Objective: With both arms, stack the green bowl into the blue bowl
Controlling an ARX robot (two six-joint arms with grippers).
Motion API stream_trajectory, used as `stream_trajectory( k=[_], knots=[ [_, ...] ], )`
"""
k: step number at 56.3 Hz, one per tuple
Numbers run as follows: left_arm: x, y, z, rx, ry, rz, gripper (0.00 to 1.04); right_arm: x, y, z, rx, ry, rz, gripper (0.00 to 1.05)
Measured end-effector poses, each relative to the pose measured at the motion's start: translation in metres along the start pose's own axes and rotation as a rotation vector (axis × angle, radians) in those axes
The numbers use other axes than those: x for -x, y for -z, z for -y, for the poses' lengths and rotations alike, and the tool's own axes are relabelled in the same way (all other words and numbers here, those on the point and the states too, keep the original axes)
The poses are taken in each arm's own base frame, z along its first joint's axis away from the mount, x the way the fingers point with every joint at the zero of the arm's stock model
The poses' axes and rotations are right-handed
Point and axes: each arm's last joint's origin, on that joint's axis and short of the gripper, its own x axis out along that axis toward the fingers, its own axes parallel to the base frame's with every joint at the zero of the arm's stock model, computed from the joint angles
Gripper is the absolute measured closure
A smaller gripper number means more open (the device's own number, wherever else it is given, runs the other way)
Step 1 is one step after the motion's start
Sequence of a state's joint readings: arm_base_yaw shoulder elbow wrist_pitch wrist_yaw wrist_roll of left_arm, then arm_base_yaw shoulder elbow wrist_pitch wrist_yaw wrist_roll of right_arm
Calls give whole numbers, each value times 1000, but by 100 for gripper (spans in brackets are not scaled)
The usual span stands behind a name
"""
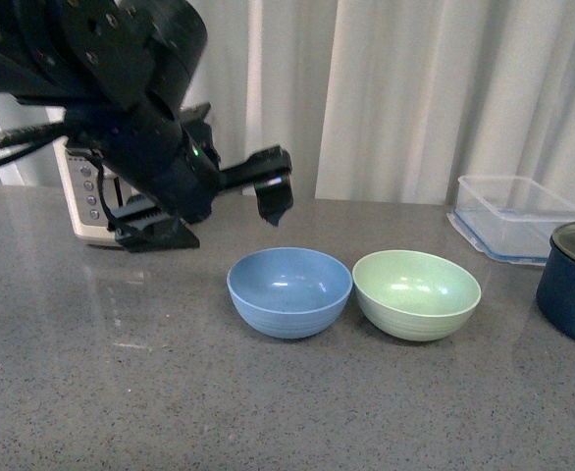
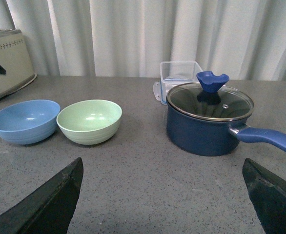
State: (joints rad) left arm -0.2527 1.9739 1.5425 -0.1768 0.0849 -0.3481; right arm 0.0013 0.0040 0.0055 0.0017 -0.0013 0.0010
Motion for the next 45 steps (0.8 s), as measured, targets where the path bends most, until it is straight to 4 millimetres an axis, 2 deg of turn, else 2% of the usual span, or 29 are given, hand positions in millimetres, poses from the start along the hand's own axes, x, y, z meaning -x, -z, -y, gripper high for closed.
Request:
stream_trajectory(
  k=[5, 9, 11, 12, 14, 19, 25, 30, 33, 37, 45],
  knots=[
    [29, -10, -2, -28, 20, 166, 7, 0, 0, 0, 0, 0, 0, 10],
    [42, -17, -1, -38, 31, 232, 7, 0, 0, 0, 0, 0, 0, 10],
    [49, -19, -2, -77, -27, 343, 12, 0, 0, 0, 0, 0, 0, 10],
    [53, -17, -5, -118, -86, 448, 17, 0, 0, 0, 0, 0, 0, 10],
    [58, -12, -10, -141, -138, 535, 22, 0, 0, 0, 0, 0, 0, 10],
    [71, 18, -28, -212, -180, 647, 38, 0, 0, 0, 0, 0, 0, 10],
    [89, 52, -45, -249, -197, 665, 56, 0, 0, 0, 0, 0, 0, 10],
    [105, 72, -56, -263, -202, 669, 71, 0, 0, 0, 0, 0, 0, 10],
    [115, 86, -62, -265, -208, 667, 82, 0, 0, 0, 0, 0, 0, 10],
    [131, 109, -73, -268, -214, 661, 101, 0, 0, 0, 0, 0, 0, 10],
    [150, 138, -82, -277, -210, 647, 101, 0, 0, 0, 0, 0, 0, 10]
  ],
)
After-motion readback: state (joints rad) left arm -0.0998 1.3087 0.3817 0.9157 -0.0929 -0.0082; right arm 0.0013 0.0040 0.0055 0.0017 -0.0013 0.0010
